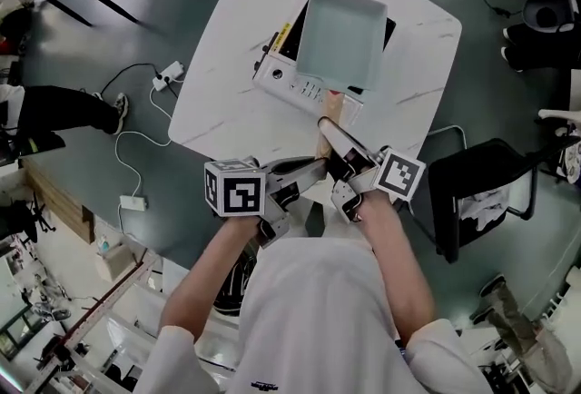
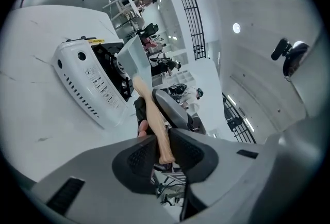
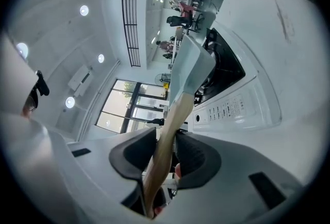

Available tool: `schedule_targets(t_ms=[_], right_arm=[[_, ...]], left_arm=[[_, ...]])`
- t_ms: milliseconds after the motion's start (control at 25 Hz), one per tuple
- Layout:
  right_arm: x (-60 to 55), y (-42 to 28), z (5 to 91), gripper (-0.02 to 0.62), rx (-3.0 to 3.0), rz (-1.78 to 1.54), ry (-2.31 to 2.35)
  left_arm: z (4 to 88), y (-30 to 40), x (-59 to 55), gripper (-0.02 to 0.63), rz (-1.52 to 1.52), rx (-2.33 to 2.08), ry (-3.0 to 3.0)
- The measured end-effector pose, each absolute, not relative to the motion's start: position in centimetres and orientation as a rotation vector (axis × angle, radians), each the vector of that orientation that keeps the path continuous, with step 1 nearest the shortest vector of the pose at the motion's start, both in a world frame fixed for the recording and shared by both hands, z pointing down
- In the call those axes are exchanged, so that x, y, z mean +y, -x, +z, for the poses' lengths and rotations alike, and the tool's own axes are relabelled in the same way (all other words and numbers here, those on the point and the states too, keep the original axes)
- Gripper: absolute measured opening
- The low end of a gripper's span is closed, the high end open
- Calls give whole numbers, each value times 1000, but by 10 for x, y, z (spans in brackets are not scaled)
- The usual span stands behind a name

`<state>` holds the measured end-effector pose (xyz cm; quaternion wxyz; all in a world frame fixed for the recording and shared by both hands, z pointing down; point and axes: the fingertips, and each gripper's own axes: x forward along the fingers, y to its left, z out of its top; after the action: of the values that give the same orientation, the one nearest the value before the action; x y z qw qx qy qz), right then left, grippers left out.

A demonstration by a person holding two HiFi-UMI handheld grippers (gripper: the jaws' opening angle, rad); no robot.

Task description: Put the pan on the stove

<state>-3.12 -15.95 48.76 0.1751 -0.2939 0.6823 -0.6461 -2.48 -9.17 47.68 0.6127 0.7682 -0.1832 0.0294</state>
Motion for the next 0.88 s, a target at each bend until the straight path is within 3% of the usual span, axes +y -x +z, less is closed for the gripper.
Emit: schedule_targets(t_ms=[880], right_arm=[[-194, 58, 526, 123, 1913, -1846, 857]], left_arm=[[514, 63, -131, 81, 127, -271, -1811]])
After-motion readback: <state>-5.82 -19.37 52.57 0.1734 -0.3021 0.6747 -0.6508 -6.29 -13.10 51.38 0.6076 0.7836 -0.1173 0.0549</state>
